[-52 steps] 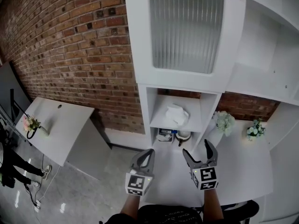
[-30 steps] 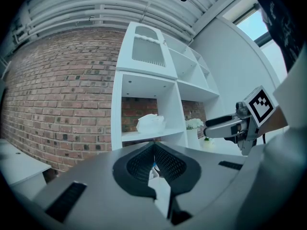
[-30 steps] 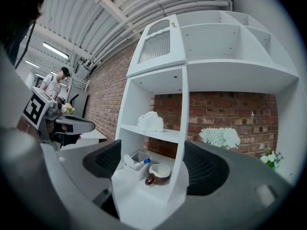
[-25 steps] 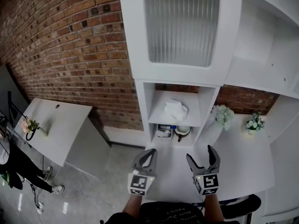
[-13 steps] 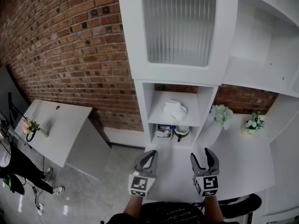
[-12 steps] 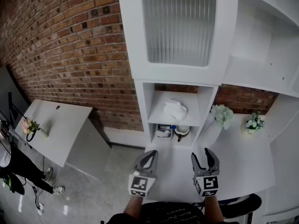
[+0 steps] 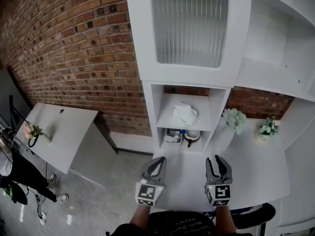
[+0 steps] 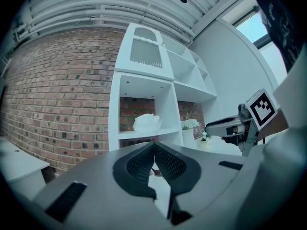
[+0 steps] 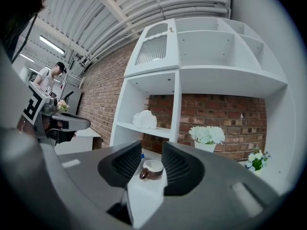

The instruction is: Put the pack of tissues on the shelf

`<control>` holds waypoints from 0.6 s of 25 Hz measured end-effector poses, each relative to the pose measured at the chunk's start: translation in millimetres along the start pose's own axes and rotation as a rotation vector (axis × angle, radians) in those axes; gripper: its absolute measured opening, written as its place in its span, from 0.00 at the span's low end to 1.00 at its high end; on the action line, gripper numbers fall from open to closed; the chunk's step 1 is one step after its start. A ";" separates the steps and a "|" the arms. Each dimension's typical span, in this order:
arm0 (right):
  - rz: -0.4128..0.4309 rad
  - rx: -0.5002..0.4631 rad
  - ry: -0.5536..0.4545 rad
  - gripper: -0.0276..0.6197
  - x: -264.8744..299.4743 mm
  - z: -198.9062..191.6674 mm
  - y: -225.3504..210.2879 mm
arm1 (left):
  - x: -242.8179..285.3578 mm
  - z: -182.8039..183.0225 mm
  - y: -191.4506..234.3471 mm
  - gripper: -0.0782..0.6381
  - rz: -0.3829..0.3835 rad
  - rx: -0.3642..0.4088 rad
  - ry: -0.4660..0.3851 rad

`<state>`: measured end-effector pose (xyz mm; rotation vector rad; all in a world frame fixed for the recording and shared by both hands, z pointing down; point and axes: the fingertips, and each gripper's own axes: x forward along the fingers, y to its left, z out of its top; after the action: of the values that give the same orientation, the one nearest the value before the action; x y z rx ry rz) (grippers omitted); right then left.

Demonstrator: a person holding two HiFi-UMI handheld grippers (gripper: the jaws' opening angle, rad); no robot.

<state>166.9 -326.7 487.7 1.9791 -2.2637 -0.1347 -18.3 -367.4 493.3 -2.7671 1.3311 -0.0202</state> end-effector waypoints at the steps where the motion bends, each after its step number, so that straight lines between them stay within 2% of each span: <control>1: -0.004 -0.002 -0.001 0.24 -0.2 -0.1 -0.9 | 0.0 0.2 0.1 0.12 0.001 0.000 -0.001; 5: -0.037 0.001 -0.005 0.16 -1.4 0.0 -7.0 | 0.1 0.4 -0.2 0.12 -0.003 -0.005 -0.008; 15: -0.069 0.015 -0.001 0.12 -4.5 0.0 -14.8 | -1.4 1.2 -0.1 0.12 -0.002 0.001 -0.006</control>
<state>182.0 -324.3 485.2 2.0658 -2.2039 -0.1264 -19.0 -366.1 492.1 -2.7652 1.3269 -0.0134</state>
